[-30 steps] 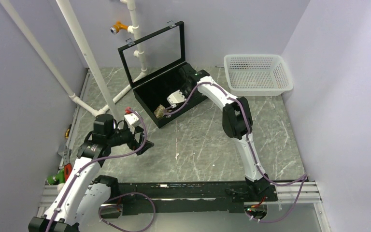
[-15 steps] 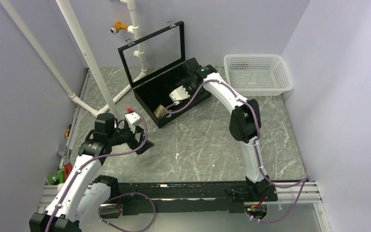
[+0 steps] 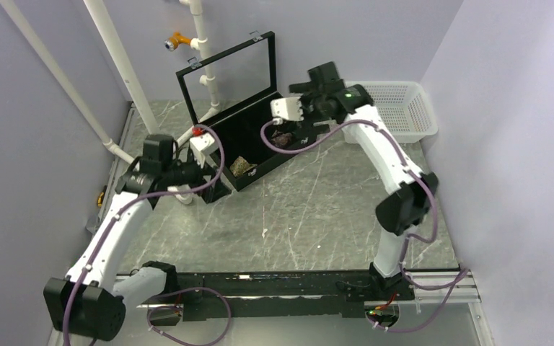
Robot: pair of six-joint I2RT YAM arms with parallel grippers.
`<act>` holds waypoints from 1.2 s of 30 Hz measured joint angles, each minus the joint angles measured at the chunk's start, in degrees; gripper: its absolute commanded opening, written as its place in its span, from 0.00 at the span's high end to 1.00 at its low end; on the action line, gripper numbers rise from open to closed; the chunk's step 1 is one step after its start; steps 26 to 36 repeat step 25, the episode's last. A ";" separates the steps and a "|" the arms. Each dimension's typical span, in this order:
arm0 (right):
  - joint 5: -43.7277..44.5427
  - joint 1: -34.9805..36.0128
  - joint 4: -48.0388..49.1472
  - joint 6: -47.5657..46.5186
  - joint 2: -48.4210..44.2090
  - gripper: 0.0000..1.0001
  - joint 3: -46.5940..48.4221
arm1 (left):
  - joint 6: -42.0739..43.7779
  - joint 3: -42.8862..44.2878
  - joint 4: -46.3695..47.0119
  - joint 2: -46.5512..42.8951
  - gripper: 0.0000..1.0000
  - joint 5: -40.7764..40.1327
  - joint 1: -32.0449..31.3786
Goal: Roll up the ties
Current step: Place the tie in the storage box, then reset both arms
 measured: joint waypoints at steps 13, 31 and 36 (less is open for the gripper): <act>-4.13 -18.12 18.53 44.96 -36.81 0.00 -36.72 | -0.26 34.10 -10.84 25.66 0.01 -10.75 -7.82; -7.56 -19.26 24.15 67.67 -44.57 0.00 -64.74 | -5.09 31.19 -8.35 37.86 0.01 -22.84 -9.86; -7.56 -19.26 24.15 67.67 -44.57 0.00 -64.74 | -5.09 31.19 -8.35 37.86 0.01 -22.84 -9.86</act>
